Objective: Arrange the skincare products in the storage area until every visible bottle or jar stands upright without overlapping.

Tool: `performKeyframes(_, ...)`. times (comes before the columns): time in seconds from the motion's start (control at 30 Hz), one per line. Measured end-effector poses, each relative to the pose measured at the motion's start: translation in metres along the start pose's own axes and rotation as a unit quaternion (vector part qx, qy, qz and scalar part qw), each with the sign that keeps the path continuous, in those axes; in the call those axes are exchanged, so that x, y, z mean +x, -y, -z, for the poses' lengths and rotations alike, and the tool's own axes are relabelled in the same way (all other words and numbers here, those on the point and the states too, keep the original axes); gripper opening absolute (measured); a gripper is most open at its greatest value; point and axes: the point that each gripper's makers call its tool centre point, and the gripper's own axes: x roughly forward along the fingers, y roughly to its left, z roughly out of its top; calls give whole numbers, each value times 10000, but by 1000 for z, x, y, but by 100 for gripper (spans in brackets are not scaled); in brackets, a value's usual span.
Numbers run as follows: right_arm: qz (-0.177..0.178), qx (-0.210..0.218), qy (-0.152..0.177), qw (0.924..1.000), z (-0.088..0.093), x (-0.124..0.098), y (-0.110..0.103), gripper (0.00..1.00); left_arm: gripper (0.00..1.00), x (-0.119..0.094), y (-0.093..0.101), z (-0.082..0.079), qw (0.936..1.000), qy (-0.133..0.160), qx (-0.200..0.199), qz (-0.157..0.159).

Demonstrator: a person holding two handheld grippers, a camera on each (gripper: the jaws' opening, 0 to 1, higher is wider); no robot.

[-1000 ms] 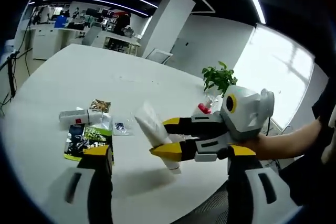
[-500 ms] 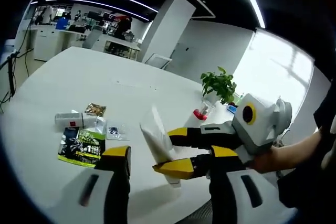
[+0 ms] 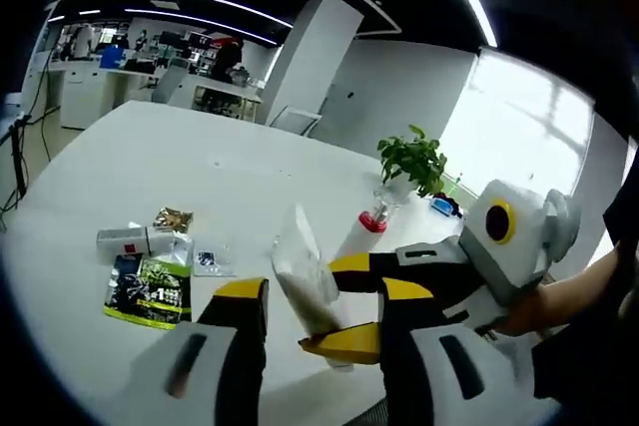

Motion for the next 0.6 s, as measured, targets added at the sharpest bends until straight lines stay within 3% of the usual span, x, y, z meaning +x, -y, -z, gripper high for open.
performKeyframes(0.4,86,113,143,9998,-9,-14,-8,30,11,-3,9,-9,9994,158,299,-16)
performKeyframes(0.6,177,230,183,9994,-11,-20,-8,30,11,-5,16,-12,9989,222,416,-3)
